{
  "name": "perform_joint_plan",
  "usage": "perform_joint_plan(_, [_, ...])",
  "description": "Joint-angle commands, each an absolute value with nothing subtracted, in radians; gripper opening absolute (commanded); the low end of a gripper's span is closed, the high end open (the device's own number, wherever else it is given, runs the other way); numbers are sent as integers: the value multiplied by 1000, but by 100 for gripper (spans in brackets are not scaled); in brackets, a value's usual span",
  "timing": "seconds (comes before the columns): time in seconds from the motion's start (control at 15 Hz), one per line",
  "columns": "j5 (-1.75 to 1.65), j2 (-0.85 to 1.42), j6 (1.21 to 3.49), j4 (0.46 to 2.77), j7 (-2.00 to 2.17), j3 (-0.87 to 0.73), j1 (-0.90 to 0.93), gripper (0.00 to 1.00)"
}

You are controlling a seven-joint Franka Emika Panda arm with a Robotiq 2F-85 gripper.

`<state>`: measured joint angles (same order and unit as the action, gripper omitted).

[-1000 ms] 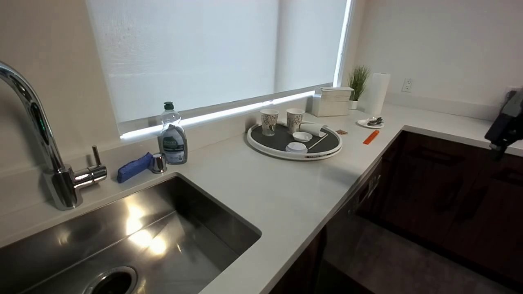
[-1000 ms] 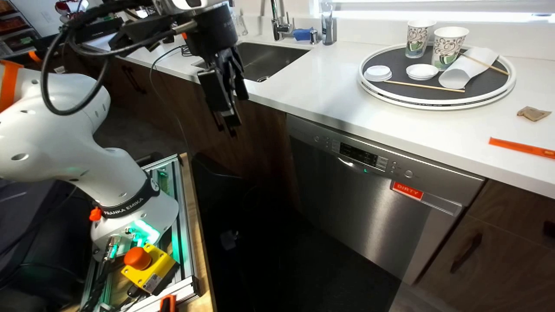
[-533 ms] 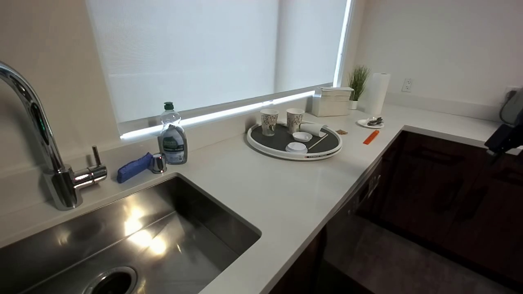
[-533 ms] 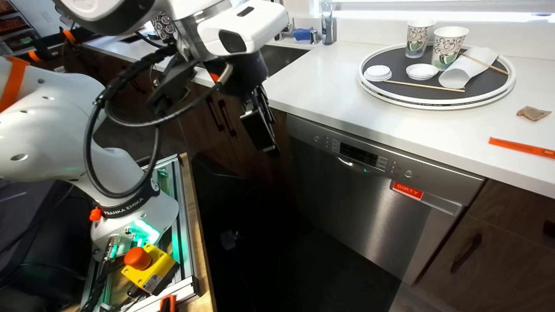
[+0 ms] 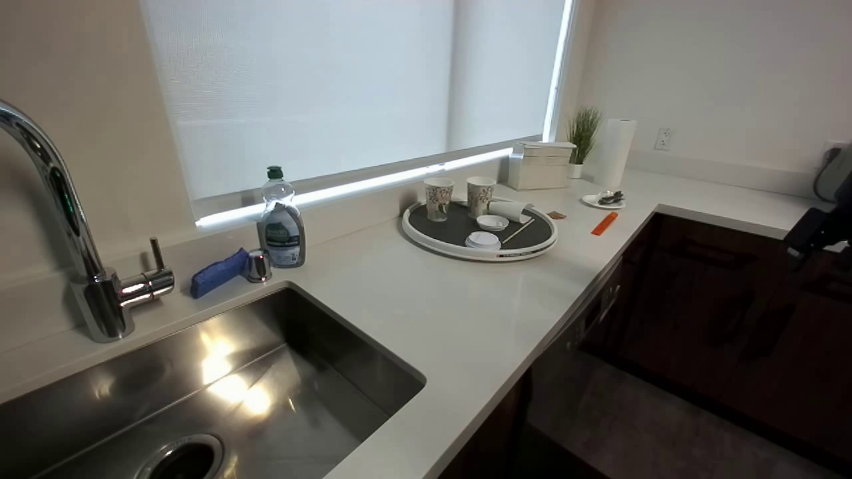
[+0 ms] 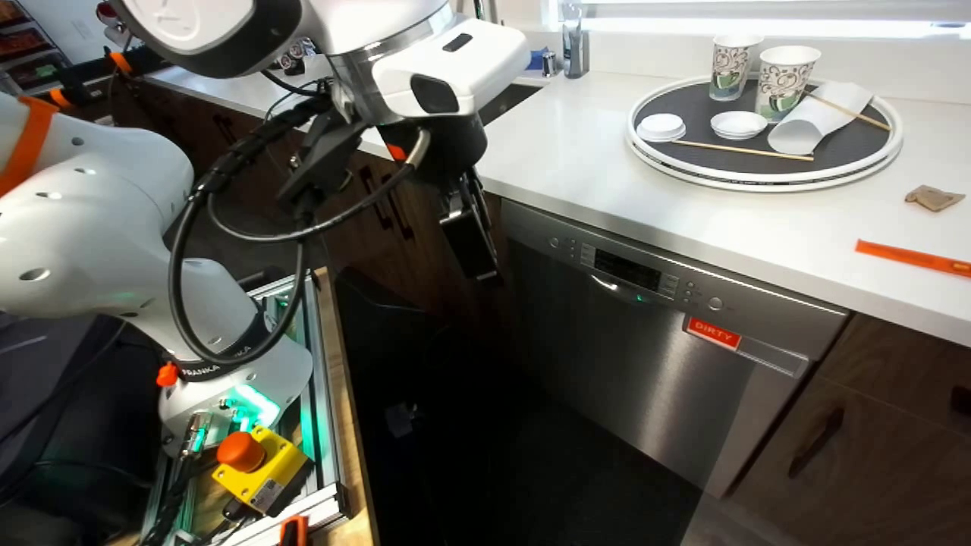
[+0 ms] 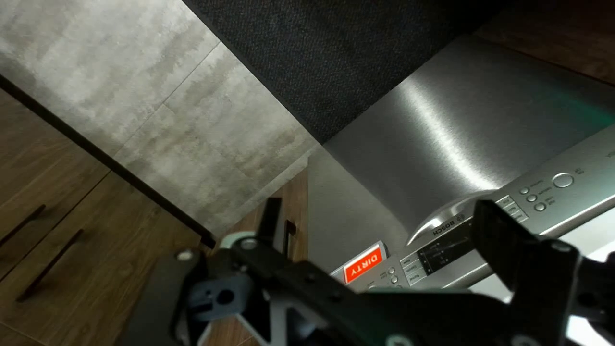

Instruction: Press the big button on the right side of the dishwasher

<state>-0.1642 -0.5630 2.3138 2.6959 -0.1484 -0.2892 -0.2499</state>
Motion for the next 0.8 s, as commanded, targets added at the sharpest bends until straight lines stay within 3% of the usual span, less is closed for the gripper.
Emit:
perform_joint_plan(0.0, [-154, -561, 2312, 2695, -156, -277, -262, 100])
perform_joint_plan(0.4, [-167, -474, 2345, 2650, -229, -307, -253, 100])
perform_joint_plan(0.73, [-167, -322, 2508, 2608, -411, -359, -227, 100])
